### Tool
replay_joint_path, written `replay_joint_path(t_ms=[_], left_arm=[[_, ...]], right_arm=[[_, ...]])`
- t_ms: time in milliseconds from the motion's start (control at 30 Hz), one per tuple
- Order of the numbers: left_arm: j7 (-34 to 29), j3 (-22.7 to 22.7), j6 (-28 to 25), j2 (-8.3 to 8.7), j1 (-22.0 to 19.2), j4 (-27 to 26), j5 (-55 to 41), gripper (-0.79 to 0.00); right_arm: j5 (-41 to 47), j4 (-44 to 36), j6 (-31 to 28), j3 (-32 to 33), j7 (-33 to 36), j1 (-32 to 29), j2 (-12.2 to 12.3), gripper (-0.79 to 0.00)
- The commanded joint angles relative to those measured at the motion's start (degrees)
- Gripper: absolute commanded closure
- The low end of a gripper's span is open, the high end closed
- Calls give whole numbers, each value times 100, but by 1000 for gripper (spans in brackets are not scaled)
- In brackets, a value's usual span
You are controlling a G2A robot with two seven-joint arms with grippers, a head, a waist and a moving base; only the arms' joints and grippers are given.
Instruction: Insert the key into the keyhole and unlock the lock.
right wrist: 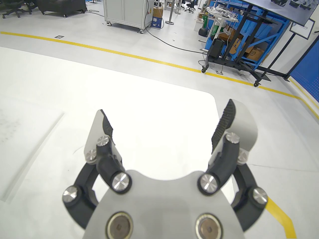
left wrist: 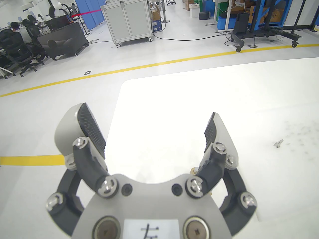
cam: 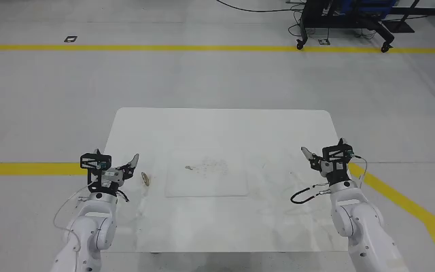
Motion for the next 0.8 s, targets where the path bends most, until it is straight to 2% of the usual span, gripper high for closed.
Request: replay_joint_path(t_ms=[0, 200, 233, 333, 367, 767], left_arm=[[0, 0, 0, 0, 0, 0, 0, -785], [0, 0, 0, 0, 0, 0, 0, -785], [0, 0, 0, 0, 0, 0, 0, -785], [0, 0, 0, 0, 0, 0, 0, -785], [0, 0, 0, 0, 0, 0, 0, -785], [0, 0, 0, 0, 0, 0, 0, -785]], right_arm=[[0, 0, 0, 0, 0, 0, 0, -784], [-130, -7, -21, -135, 88, 83, -10, -785], [-144, -11, -122, -254, 202, 163, -17, -785], [63, 61, -956, -630, 819, 519, -20, -785], [-74, 114, -1038, -799, 1062, 691, -27, -785], [-161, 137, -1075, -921, 1173, 787, -35, -785]])
